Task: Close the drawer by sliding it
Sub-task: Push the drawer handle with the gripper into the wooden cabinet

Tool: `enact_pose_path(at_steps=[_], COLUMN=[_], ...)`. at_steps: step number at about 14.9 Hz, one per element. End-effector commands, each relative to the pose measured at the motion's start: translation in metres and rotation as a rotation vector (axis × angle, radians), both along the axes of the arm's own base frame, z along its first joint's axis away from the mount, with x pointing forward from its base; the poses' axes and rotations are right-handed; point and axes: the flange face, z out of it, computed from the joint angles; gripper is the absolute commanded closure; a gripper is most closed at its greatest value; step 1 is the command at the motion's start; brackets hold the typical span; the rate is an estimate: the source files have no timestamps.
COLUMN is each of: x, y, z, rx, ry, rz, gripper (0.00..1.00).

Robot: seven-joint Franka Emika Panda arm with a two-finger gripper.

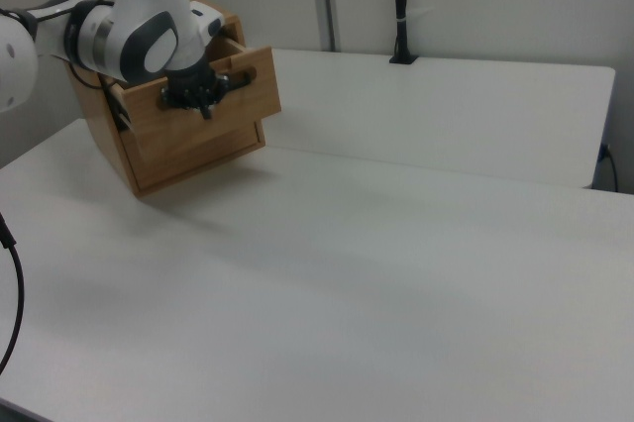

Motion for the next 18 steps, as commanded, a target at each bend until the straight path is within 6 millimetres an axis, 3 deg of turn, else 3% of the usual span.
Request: enact_pose_path(at_steps=[1, 8, 12, 15, 18], x=[0.014, 0.027, 0.02, 0.016, 0.016], y=[0.039, 0.096, 0.139, 0.152, 0.152], z=[-0.011, -0.021, -0.028, -0.023, -0.022], rx=[0.022, 0.098, 0.129, 0.157, 0.16], ry=[-0.034, -0.26, -0.341, -0.368, -0.369], rz=[0.09, 0.086, 0.109, 0.088, 0.084], gripper=[1.0, 1.0, 1.0, 1.0, 1.0])
